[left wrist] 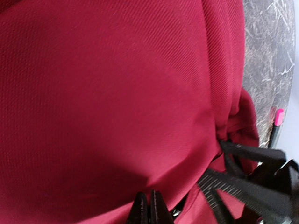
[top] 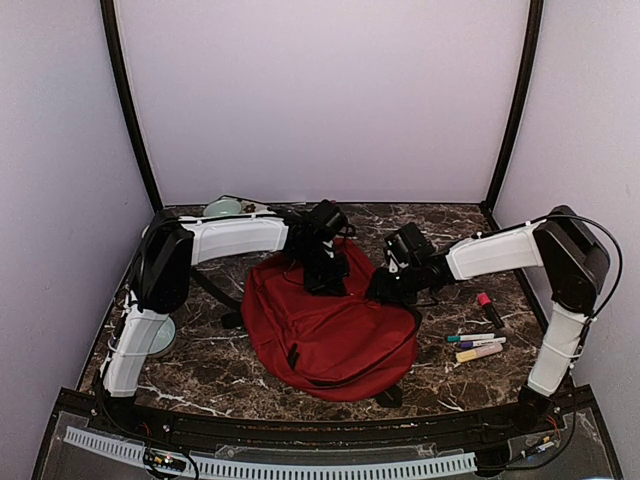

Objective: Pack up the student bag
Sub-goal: Unzip the lower front pocket of the student bag.

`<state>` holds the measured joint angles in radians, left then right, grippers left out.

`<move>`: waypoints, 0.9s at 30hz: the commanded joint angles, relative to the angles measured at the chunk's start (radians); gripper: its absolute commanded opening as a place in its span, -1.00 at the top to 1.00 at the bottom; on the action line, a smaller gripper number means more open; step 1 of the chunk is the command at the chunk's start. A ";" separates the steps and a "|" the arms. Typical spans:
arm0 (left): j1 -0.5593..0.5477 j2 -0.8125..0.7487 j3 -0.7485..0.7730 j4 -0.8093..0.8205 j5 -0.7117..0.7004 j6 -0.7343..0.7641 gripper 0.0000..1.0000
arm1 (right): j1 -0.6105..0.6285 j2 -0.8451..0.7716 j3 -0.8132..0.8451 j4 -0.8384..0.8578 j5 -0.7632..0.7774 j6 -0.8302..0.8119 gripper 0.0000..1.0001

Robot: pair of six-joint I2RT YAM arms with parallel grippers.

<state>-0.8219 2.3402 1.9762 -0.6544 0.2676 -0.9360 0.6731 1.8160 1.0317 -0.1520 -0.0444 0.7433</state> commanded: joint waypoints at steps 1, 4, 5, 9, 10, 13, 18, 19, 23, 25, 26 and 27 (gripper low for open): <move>0.000 -0.092 0.032 -0.115 -0.037 0.085 1.00 | -0.031 0.026 -0.029 -0.034 0.066 0.011 0.05; 0.000 -0.093 0.028 -0.143 -0.032 0.129 1.00 | -0.035 0.035 -0.029 -0.029 0.060 0.010 0.06; 0.000 -0.093 0.030 -0.153 -0.030 0.142 1.00 | -0.035 0.039 -0.027 -0.030 0.056 0.010 0.06; -0.002 -0.107 0.021 -0.199 -0.049 0.191 1.00 | -0.035 0.037 -0.030 -0.035 0.065 0.020 0.06; -0.002 -0.113 0.018 -0.206 -0.055 0.204 1.00 | -0.035 0.032 -0.033 -0.034 0.069 0.024 0.05; -0.002 -0.139 -0.014 -0.224 -0.073 0.237 1.00 | -0.036 0.021 -0.038 -0.029 0.081 0.035 0.06; -0.002 -0.205 -0.099 -0.220 -0.086 0.268 1.00 | -0.042 0.018 -0.031 -0.030 0.100 0.046 0.06; -0.002 -0.219 -0.121 -0.214 -0.087 0.270 1.00 | -0.043 0.016 -0.029 -0.028 0.103 0.048 0.06; -0.002 -0.261 -0.172 -0.200 -0.089 0.275 1.00 | -0.043 0.007 -0.003 -0.026 0.094 0.039 0.06; -0.002 -0.271 -0.173 -0.194 -0.088 0.283 1.00 | -0.043 0.001 0.015 -0.021 0.068 0.019 0.06; -0.002 -0.276 -0.178 -0.186 -0.084 0.291 1.00 | -0.042 0.000 0.028 -0.024 0.054 0.007 0.07; -0.002 -0.283 -0.187 -0.173 -0.080 0.295 1.00 | -0.042 -0.004 0.046 -0.035 0.046 -0.004 0.07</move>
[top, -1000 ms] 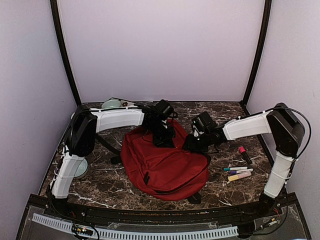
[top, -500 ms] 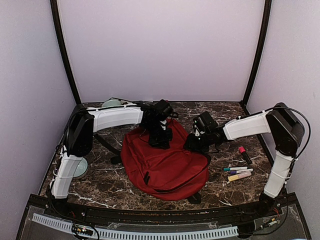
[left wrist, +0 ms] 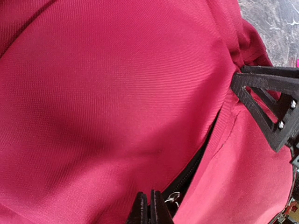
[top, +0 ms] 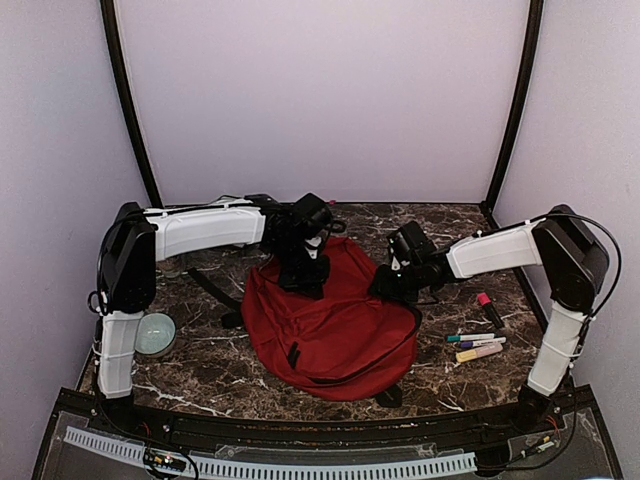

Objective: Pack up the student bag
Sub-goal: Unzip the lower front pocket of the student bag, then hold the student bag at the center of the board.

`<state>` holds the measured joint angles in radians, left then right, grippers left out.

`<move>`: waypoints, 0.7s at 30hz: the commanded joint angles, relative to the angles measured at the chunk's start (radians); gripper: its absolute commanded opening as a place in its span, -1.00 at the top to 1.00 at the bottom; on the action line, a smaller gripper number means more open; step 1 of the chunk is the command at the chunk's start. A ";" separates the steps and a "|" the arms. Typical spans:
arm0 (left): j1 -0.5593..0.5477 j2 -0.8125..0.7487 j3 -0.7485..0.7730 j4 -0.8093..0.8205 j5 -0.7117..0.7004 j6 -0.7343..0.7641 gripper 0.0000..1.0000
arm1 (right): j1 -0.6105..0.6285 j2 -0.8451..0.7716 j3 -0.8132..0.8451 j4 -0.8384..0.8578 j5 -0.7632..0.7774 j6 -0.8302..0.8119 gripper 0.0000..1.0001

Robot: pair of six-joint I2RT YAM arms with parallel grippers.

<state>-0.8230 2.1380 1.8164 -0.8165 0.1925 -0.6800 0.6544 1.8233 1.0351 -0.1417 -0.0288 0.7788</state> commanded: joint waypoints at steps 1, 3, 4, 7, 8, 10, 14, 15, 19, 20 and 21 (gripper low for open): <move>-0.001 -0.088 -0.039 0.001 0.001 0.042 1.00 | -0.022 -0.017 0.059 -0.060 0.025 -0.049 0.07; -0.001 -0.098 -0.062 0.027 0.018 0.041 1.00 | -0.015 -0.041 0.091 -0.093 0.028 -0.064 0.07; -0.001 -0.102 -0.073 0.041 0.026 0.039 1.00 | -0.009 -0.059 0.104 -0.111 0.035 -0.068 0.07; -0.001 -0.112 -0.118 0.085 0.043 0.021 1.00 | 0.017 -0.120 0.111 -0.157 0.037 -0.066 0.07; -0.001 -0.114 -0.125 0.099 0.046 0.017 1.00 | 0.029 -0.142 0.111 -0.161 0.016 -0.067 0.07; -0.001 -0.115 -0.127 0.113 0.053 0.017 1.00 | 0.056 -0.158 0.111 -0.166 -0.023 -0.067 0.07; 0.000 -0.114 -0.123 0.133 0.063 0.024 1.00 | 0.116 -0.143 0.107 -0.166 -0.068 -0.062 0.08; -0.001 -0.113 -0.121 0.134 0.065 0.026 1.00 | 0.125 -0.136 0.098 -0.159 -0.075 -0.058 0.09; 0.001 -0.112 -0.119 0.131 0.066 0.032 1.00 | 0.132 -0.107 0.038 -0.115 -0.111 -0.008 0.20; 0.001 -0.112 -0.120 0.131 0.068 0.033 1.00 | 0.132 -0.100 0.017 -0.101 -0.119 0.008 0.23; 0.001 -0.112 -0.119 0.130 0.070 0.035 1.00 | 0.131 -0.091 -0.001 -0.083 -0.132 0.021 0.24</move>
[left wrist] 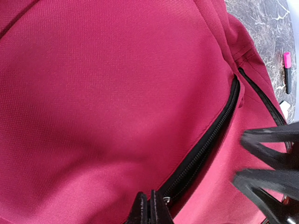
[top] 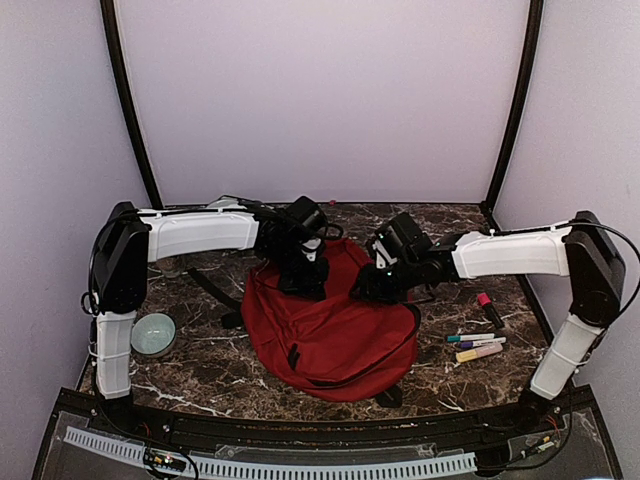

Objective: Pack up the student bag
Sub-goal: Hold the student bag at the center of the board, then unzip the lower front pocket of the student bag.

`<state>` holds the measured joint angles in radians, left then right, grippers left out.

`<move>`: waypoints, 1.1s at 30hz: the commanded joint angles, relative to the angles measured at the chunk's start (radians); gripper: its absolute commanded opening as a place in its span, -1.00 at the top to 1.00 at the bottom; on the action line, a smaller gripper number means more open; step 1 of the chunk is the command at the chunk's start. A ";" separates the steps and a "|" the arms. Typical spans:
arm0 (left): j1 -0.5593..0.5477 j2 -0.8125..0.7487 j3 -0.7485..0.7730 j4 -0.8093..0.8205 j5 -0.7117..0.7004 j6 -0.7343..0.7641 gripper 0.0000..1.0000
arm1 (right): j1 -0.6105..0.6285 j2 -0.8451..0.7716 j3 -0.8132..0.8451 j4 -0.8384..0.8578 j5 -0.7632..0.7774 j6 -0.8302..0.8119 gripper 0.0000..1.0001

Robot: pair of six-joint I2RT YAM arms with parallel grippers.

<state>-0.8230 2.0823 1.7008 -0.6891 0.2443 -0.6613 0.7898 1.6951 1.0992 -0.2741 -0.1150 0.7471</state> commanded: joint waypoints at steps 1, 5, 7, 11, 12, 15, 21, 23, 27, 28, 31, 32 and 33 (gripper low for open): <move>0.001 -0.056 -0.004 0.004 0.023 0.021 1.00 | -0.004 0.047 -0.081 0.065 -0.060 0.061 0.25; 0.001 -0.056 -0.002 0.000 0.029 0.040 1.00 | -0.014 0.087 -0.102 0.074 -0.065 0.040 0.35; 0.001 -0.056 -0.002 -0.007 0.031 0.046 1.00 | -0.018 0.099 -0.123 0.083 -0.045 0.031 0.45; 0.002 -0.057 -0.001 -0.026 0.042 0.062 1.00 | -0.038 0.124 -0.176 0.120 -0.029 0.036 0.64; 0.002 -0.058 0.001 -0.037 0.046 0.069 1.00 | -0.046 0.130 -0.188 0.127 -0.026 0.039 0.68; 0.002 -0.073 -0.006 -0.065 0.045 0.097 1.00 | -0.067 0.139 -0.209 0.143 -0.013 0.042 0.74; 0.003 -0.141 -0.077 -0.105 -0.001 0.132 1.00 | -0.084 0.154 -0.175 0.126 0.012 0.016 0.75; 0.005 -0.169 -0.112 -0.113 -0.012 0.129 1.00 | -0.085 0.156 -0.158 0.119 0.020 0.007 0.75; 0.011 -0.238 -0.190 -0.118 -0.053 0.105 1.00 | -0.086 0.158 -0.138 0.105 0.035 -0.009 0.75; 0.013 -0.254 -0.208 -0.119 -0.060 0.098 1.00 | -0.086 0.158 -0.137 0.104 0.037 -0.011 0.75; 0.015 -0.292 -0.260 -0.097 -0.071 0.077 1.00 | -0.086 0.157 -0.143 0.109 0.036 -0.012 0.75; 0.015 -0.299 -0.274 -0.086 -0.069 0.069 1.00 | -0.086 0.157 -0.146 0.110 0.034 -0.011 0.75; 0.015 -0.302 -0.283 -0.075 -0.063 0.064 1.00 | -0.086 0.157 -0.147 0.111 0.032 -0.012 0.75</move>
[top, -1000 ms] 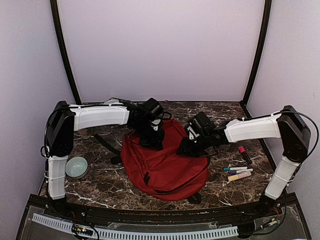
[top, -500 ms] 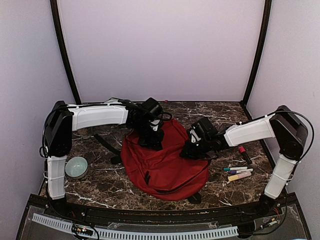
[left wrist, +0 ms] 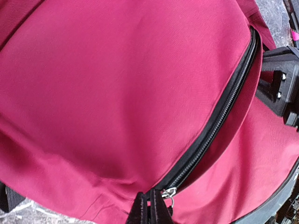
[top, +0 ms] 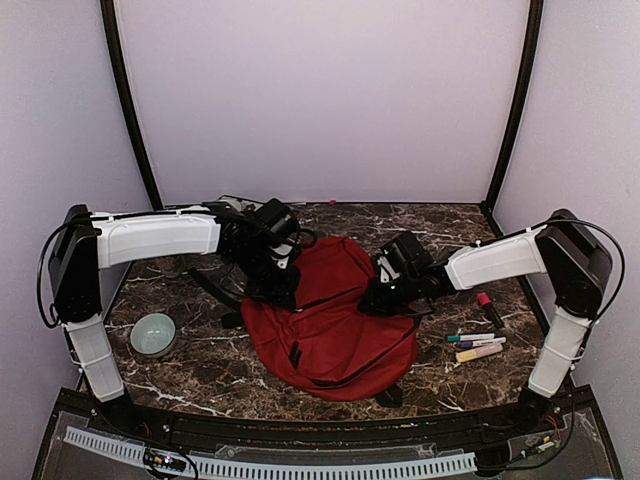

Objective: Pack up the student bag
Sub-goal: Unzip the lower front pocket of the student bag, then hold the lower front pocket of the student bag.

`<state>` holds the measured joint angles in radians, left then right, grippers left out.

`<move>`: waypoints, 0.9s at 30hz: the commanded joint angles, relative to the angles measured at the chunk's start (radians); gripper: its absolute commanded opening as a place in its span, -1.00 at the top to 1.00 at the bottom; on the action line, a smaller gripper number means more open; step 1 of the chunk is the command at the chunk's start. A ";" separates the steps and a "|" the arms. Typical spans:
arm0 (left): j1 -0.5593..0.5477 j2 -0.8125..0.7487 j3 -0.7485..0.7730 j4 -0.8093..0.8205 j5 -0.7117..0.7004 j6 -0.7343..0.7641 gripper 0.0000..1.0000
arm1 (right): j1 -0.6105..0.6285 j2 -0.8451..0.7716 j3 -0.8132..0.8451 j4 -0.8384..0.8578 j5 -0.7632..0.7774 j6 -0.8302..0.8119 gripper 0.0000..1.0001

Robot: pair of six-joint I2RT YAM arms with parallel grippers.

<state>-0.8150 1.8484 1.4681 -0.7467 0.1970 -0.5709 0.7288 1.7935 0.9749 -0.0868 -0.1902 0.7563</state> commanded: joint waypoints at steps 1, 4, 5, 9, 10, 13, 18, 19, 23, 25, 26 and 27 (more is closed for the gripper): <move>0.007 -0.068 -0.056 -0.013 -0.008 -0.032 1.00 | -0.025 0.059 -0.022 -0.076 0.104 -0.023 0.75; 0.007 -0.063 -0.062 0.003 0.013 -0.047 1.00 | -0.025 0.063 -0.012 -0.081 0.102 -0.042 0.75; 0.007 -0.064 -0.067 0.009 0.019 -0.053 1.00 | -0.025 0.065 -0.002 -0.086 0.105 -0.054 0.75; 0.007 -0.077 -0.085 0.024 0.032 -0.056 1.00 | -0.028 0.109 0.086 -0.119 0.128 -0.141 0.74; 0.007 -0.078 -0.088 0.028 0.043 -0.055 1.00 | -0.032 0.129 0.121 -0.137 0.135 -0.165 0.74; 0.007 -0.079 -0.099 0.055 0.073 -0.068 1.00 | -0.054 0.197 0.252 -0.210 0.164 -0.244 0.74; 0.007 -0.064 -0.096 0.099 0.104 -0.089 1.00 | -0.120 0.263 0.414 -0.291 0.176 -0.312 0.73; 0.007 -0.061 -0.094 0.104 0.104 -0.089 1.00 | -0.124 0.266 0.436 -0.311 0.178 -0.327 0.73; 0.007 -0.054 -0.089 0.120 0.103 -0.069 0.91 | -0.122 0.183 0.376 -0.310 0.124 -0.384 0.68; 0.007 -0.052 -0.080 0.116 0.093 -0.048 0.86 | -0.116 0.113 0.295 -0.289 0.045 -0.388 0.64; 0.007 -0.052 -0.073 0.109 0.084 -0.032 0.81 | -0.110 0.073 0.253 -0.279 0.008 -0.382 0.61; 0.006 -0.052 -0.064 0.100 0.072 -0.014 0.70 | -0.101 0.033 0.219 -0.271 -0.018 -0.374 0.59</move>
<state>-0.8078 1.8202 1.3846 -0.6033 0.2707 -0.6395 0.6121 1.9659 1.3094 -0.3531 -0.1181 0.4152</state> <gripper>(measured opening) 0.086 0.187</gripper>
